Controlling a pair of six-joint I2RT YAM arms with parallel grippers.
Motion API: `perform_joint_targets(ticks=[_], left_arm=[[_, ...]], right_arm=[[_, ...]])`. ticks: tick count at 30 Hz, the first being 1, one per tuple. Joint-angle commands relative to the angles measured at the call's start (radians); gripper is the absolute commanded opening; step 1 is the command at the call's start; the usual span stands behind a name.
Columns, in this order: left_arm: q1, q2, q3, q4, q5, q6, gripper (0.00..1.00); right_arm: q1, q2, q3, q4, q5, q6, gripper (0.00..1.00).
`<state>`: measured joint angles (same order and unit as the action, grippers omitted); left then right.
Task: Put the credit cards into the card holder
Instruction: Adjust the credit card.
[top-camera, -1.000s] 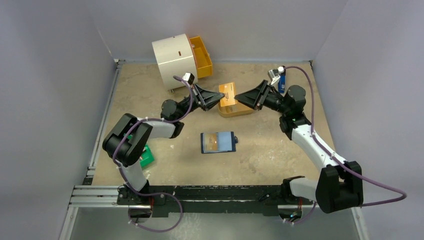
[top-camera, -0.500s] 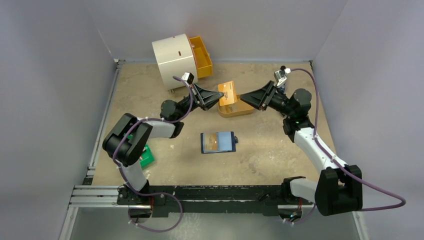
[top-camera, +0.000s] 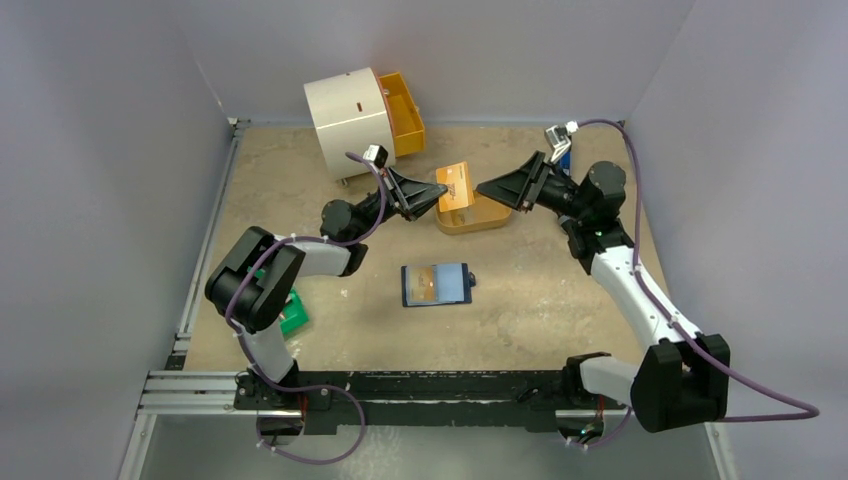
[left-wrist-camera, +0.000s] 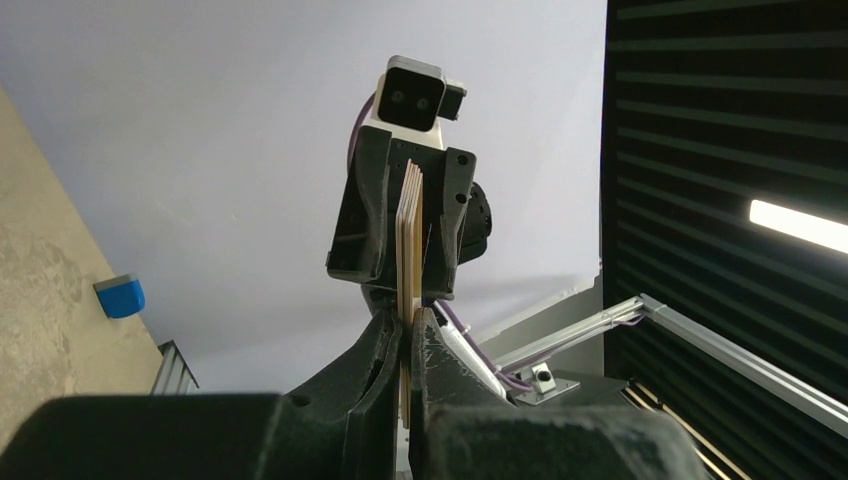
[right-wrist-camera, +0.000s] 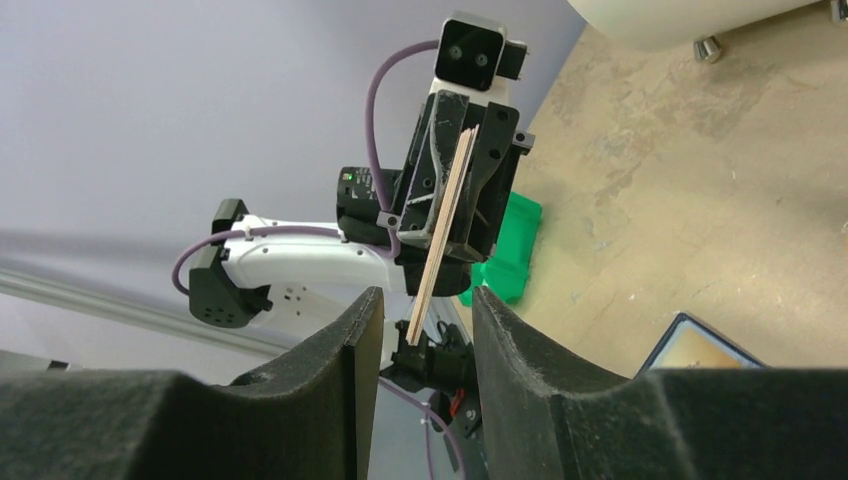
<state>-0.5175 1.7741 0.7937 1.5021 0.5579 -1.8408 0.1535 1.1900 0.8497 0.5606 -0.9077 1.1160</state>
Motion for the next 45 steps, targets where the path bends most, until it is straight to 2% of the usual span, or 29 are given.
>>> perform_joint_targets(ticks=[1,7,13,18,34,45], left_arm=[[0.004,-0.012,0.03,0.167,-0.007,-0.011,0.0],[0.004,-0.015,0.03,0.17,-0.009,-0.012,0.0],[0.004,-0.021,0.026,0.17,-0.007,-0.012,0.0],[0.004,-0.022,0.021,0.17,-0.004,-0.009,0.0],[0.004,-0.026,0.009,0.156,-0.003,0.011,0.0],[0.005,-0.035,0.005,0.156,-0.004,0.011,0.0]], right_arm=[[0.023,-0.003,0.069,-0.094,-0.031,-0.103,0.39],[0.056,0.014,0.101,-0.179,-0.029,-0.17,0.35],[0.056,0.003,0.07,-0.174,-0.016,-0.148,0.33],[0.056,-0.019,0.016,-0.081,0.014,-0.071,0.35],[0.054,-0.058,0.0,-0.048,0.055,-0.044,0.36],[0.048,-0.066,-0.011,-0.073,0.073,-0.055,0.22]])
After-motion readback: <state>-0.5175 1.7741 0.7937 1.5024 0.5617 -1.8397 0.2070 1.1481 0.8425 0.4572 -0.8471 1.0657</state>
